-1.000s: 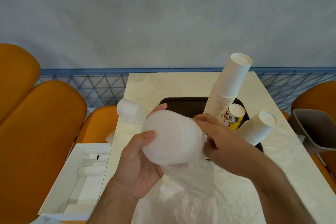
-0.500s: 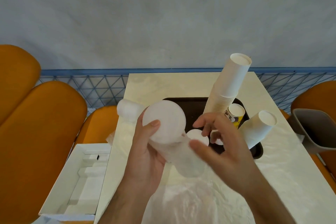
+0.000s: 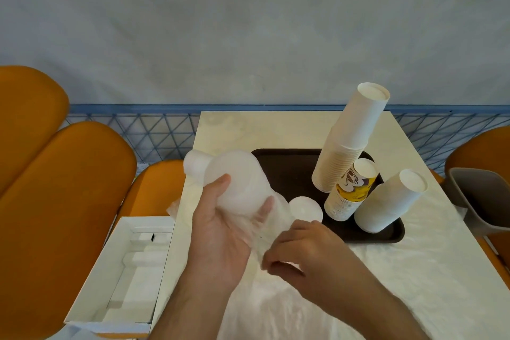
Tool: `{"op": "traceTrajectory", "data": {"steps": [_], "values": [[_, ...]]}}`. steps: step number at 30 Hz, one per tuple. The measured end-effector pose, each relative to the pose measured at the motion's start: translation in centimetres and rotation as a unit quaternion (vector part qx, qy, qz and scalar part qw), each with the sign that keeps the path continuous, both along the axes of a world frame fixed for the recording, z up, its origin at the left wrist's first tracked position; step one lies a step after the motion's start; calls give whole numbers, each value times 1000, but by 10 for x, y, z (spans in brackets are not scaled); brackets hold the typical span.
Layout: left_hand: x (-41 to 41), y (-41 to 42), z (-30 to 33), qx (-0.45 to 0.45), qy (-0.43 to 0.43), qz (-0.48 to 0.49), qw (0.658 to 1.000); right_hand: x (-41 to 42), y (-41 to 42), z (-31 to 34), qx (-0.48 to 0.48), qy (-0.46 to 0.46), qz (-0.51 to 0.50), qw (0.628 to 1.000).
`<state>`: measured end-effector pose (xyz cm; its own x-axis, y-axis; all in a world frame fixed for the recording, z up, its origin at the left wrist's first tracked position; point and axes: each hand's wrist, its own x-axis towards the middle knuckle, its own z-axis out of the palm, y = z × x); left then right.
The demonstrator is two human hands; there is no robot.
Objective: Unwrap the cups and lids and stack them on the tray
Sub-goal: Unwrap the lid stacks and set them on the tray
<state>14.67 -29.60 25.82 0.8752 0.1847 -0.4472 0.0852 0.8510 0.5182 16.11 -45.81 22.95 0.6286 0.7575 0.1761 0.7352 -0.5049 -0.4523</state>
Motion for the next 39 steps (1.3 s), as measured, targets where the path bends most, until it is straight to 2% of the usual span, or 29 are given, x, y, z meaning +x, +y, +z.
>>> {"op": "traceTrajectory", "data": {"steps": [2, 4, 6, 8, 12, 15, 18, 22, 25, 28, 29, 32, 33, 34, 36, 37, 39], "values": [[-1, 5, -1, 16, -9, -8, 1000, 3, -5, 7, 3, 86, -30, 996], [-4, 7, -6, 71, -13, -7, 997, 7, -6, 20, 111, 155, -107, 976], [-6, 8, -11, 156, -12, 2, 988, 12, 1, 30, 236, 175, -188, 937], [-7, 9, -16, 244, -13, -5, 970, 18, 13, 36, 300, 194, -226, 906], [-12, 17, -28, 364, -13, -27, 931, 21, 31, 35, 293, 202, -248, 901], [-15, 26, -32, 417, -3, -36, 908, 17, 40, 29, 269, 177, -266, 908], [-17, 36, -35, 428, 1, -52, 902, 12, 50, 24, 247, 156, -280, 915], [-18, 44, -39, 415, 15, -59, 908, 11, 56, 15, 266, 195, -294, 897], [-15, 43, -38, 408, 13, -68, 910, 11, 57, 17, 312, 288, -285, 859], [-11, 43, -39, 369, 4, -88, 925, 18, 50, 15, 292, 361, -249, 850], [-9, 44, -39, 346, 0, -89, 934, 23, 45, 14, 312, 381, -241, 836], [-4, 47, -40, 322, 4, -65, 944, 54, 29, 0, 409, 432, -269, 758], [-1, 47, -40, 326, 11, -55, 944, 70, 23, -9, 403, 413, -296, 761], [0, 48, -39, 331, 16, -47, 942, 86, 19, -21, 358, 360, -329, 796], [6, 47, -39, 338, 27, -34, 940, 120, 10, -50, 213, 219, -361, 881], [8, 47, -39, 338, 29, -26, 940, 135, 8, -62, 142, 157, -352, 912], [14, 46, -41, 339, 35, -17, 940, 164, 10, -85, 14, 93, -320, 943]]}}
